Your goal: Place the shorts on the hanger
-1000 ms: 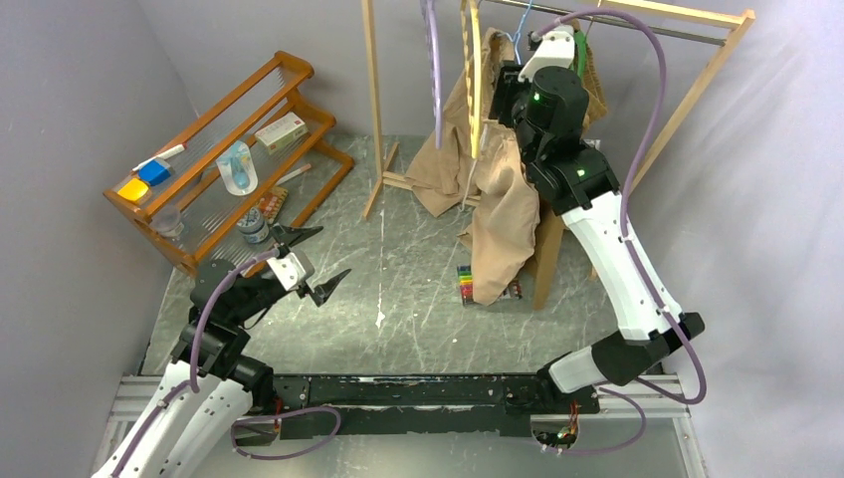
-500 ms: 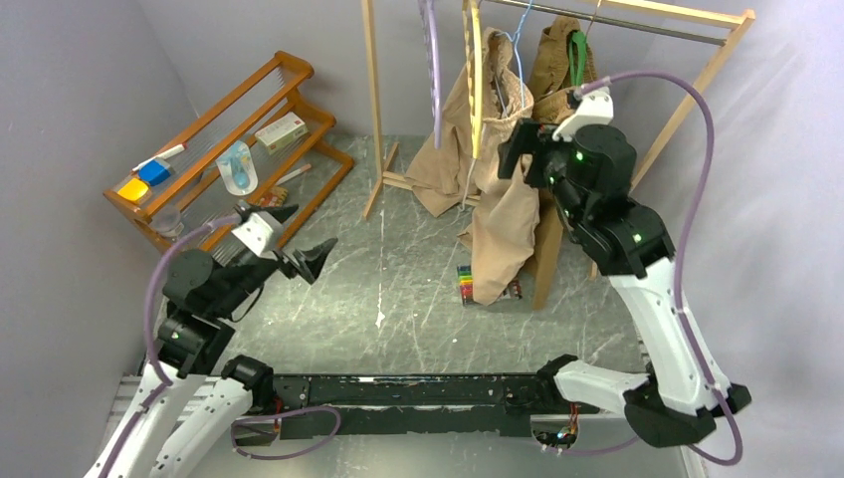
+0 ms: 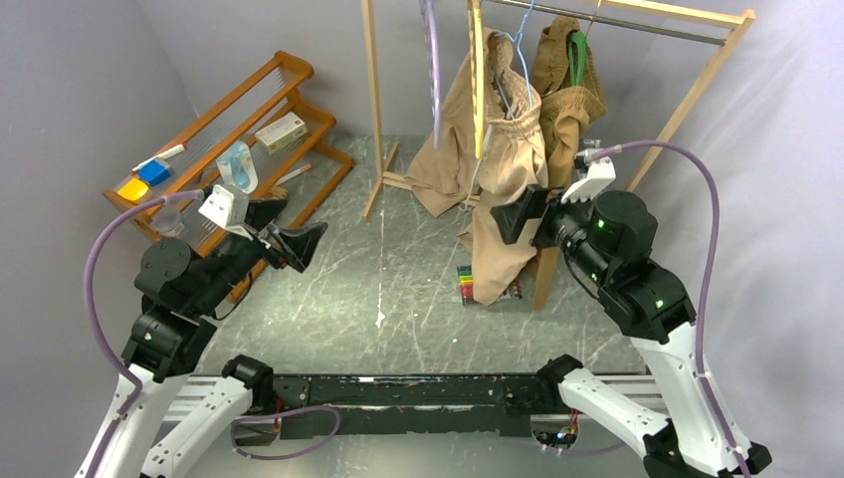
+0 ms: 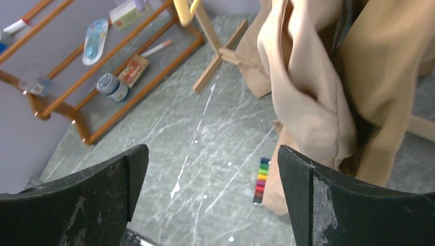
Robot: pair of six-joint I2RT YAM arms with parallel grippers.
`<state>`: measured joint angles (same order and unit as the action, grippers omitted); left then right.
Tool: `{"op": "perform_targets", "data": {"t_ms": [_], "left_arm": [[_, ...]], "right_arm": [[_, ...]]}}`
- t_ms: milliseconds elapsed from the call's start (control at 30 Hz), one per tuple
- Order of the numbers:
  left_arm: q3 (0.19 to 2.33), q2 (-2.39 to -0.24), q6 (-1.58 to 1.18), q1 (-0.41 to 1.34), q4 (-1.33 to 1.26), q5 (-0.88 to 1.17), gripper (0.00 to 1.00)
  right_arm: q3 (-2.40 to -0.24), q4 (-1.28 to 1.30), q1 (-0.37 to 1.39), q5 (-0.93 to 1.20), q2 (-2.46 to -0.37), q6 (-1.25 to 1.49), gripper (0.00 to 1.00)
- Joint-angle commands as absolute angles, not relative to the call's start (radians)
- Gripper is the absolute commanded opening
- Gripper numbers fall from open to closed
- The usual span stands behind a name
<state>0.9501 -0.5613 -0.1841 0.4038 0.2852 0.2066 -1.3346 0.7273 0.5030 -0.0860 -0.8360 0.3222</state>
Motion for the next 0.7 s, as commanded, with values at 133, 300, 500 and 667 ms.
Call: {"op": "perform_targets", "data": {"t_ms": [133, 300, 500, 667], "left_arm": [[0.85, -0.505, -0.344, 0.401, 0.328, 0.178, 1.0], [0.812, -0.499, -0.401, 0.4, 0.331, 0.199, 1.0], [0.814, -0.492, -0.398, 0.399, 0.349, 0.191, 1.0], [0.818, -0.483, -0.391, 0.401, 0.346, 0.192, 1.0]], "right_arm": [[-1.141, 0.663, 0.498, 0.149, -0.726, 0.438, 1.0], [-1.069, 0.626, 0.498, 0.165, -0.686, 0.49, 1.0], [-1.075, 0.622, 0.498, 0.141, -0.667, 0.484, 1.0], [-1.075, 0.605, 0.498, 0.158, -0.661, 0.484, 1.0]]}}
